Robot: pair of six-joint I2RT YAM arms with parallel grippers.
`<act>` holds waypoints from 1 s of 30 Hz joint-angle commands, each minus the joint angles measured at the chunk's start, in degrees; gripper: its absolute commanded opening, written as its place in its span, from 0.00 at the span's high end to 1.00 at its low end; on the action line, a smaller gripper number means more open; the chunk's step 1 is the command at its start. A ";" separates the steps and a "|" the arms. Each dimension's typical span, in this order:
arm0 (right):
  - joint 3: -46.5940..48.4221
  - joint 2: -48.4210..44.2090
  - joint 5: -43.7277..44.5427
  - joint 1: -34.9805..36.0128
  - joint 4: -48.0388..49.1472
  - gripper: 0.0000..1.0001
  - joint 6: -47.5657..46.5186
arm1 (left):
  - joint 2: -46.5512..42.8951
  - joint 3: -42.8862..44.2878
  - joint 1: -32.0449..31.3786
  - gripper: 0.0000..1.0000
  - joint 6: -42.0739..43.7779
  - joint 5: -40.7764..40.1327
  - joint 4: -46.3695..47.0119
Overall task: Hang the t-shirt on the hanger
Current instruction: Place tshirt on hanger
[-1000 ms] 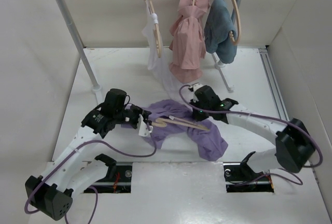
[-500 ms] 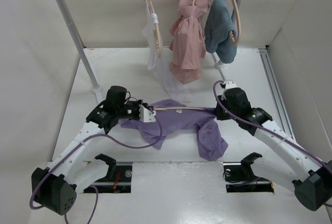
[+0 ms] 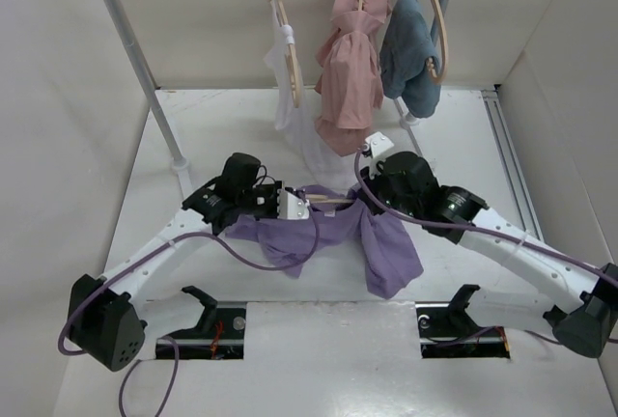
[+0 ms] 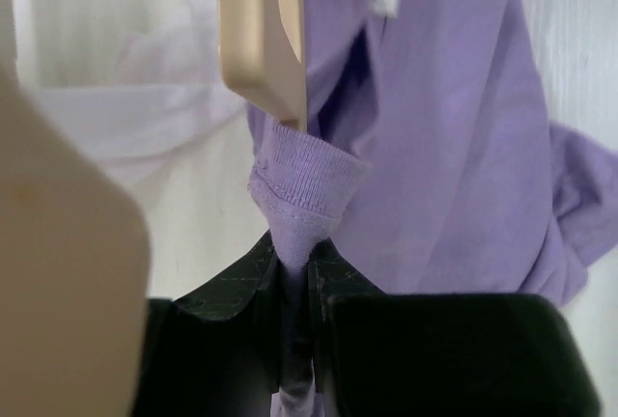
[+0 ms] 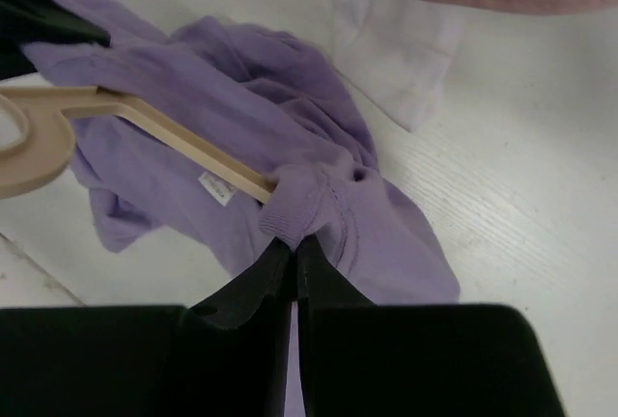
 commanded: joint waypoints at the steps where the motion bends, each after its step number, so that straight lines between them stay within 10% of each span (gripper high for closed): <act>1: 1.42 0.02 -3.88 0.57 6.02 0.91 -4.58 | -0.45 5.79 -0.53 1.00 -4.98 6.94 2.85; 10: 3.26 -2.26 -6.34 0.57 -5.66 0.12 -13.80 | -3.61 4.39 0.09 1.00 -4.37 16.35 -0.31; 30: 4.77 -2.53 -29.88 2.94 1.87 0.15 -38.06 | -0.80 10.36 1.41 1.00 -1.38 23.91 -5.67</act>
